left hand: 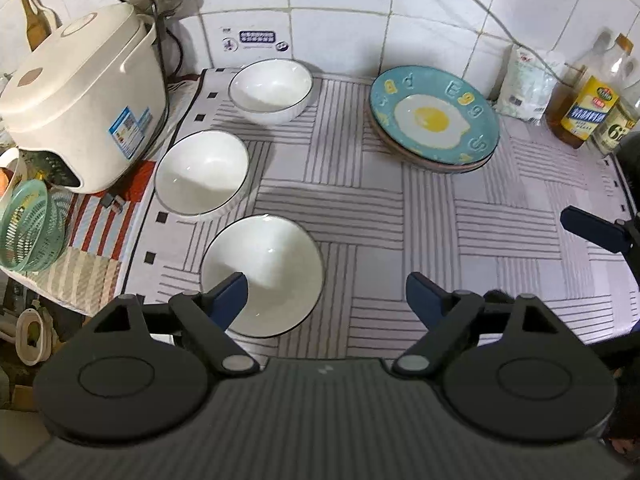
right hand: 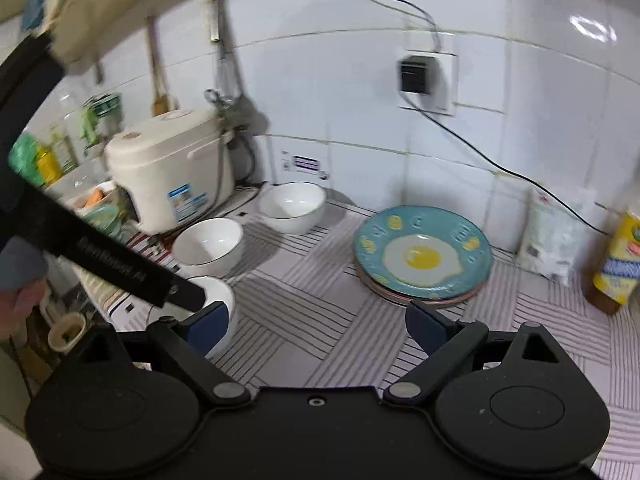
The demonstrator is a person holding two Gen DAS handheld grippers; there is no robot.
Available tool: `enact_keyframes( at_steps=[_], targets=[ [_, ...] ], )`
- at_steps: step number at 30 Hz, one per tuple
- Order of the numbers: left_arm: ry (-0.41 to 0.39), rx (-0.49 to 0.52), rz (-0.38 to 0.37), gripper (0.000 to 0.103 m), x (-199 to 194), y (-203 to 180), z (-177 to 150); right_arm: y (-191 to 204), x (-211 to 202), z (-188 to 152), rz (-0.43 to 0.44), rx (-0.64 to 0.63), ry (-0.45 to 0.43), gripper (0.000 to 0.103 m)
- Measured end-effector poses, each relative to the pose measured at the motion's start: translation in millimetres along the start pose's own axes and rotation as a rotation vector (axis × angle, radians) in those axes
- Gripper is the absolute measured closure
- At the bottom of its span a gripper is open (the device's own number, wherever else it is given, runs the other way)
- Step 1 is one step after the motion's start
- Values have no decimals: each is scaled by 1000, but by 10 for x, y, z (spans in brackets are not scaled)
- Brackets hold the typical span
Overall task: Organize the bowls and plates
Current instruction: 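Move both grippers to the white black-rimmed bowl beside the plates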
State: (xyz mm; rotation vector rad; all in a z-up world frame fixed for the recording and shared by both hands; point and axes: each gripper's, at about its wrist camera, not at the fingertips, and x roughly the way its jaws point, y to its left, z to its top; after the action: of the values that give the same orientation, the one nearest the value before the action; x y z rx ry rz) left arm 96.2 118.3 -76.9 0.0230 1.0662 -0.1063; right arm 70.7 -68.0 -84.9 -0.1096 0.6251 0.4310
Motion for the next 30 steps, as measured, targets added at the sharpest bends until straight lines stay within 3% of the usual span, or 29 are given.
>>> enact_keyframes(
  at_steps=[14, 22, 30],
  targets=[
    [64, -14, 59, 13, 362, 454, -248, 509, 498, -356, 113, -105, 22, 6],
    [86, -35, 95, 12, 659, 693, -293, 618, 950, -580, 227, -108, -4, 6],
    [98, -20, 117, 12, 945, 820, -313, 728, 1407, -725, 249, -132, 41, 6]
  ],
)
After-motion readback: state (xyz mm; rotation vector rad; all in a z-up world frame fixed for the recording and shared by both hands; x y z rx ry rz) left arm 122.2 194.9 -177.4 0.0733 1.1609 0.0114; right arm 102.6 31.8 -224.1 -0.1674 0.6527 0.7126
